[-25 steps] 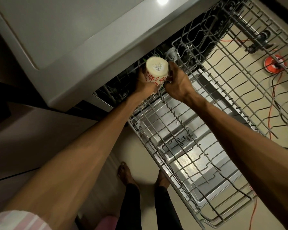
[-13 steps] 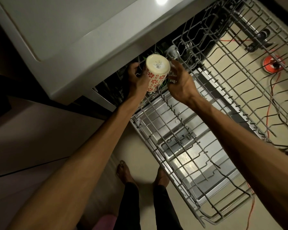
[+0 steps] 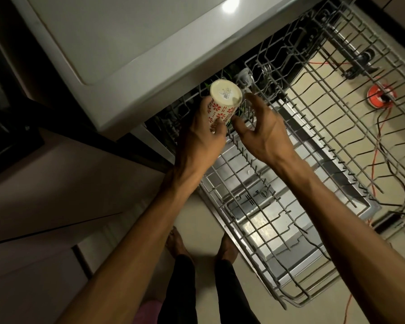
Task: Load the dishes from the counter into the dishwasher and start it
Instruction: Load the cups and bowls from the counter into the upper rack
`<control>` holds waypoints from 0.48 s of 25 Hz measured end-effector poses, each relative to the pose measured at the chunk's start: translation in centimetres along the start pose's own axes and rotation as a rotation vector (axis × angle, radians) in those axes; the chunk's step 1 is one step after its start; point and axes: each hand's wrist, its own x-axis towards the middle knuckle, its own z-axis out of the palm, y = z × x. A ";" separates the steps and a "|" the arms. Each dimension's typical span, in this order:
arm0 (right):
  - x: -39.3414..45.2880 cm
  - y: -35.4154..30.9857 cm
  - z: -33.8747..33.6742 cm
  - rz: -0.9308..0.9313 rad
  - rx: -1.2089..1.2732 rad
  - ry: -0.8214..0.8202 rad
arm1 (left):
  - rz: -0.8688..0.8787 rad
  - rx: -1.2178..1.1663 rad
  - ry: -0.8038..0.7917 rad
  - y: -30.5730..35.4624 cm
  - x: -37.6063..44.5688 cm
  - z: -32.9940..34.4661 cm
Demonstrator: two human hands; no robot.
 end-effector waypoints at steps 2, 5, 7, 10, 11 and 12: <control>-1.3 -0.5 -0.5 -0.040 -0.032 0.030 | 0.068 0.004 0.005 0.3 -1.5 -0.1; -3.6 -1.6 -1.5 -0.035 -0.013 0.048 | 0.163 0.010 0.053 0.5 -3.6 -0.1; -5.1 -2.3 -2.0 -0.006 0.001 0.027 | 0.171 0.000 0.065 0.6 -4.8 -0.1; -7.4 -3.4 -2.9 0.032 0.037 -0.007 | 0.118 -0.075 0.027 1.5 -6.6 -0.6; -8.2 -3.7 -3.1 0.039 0.039 -0.016 | 0.084 -0.096 0.004 2.0 -7.3 -1.0; -8.9 -4.1 -3.2 0.040 0.035 -0.022 | 0.056 -0.102 -0.012 2.3 -7.9 -1.3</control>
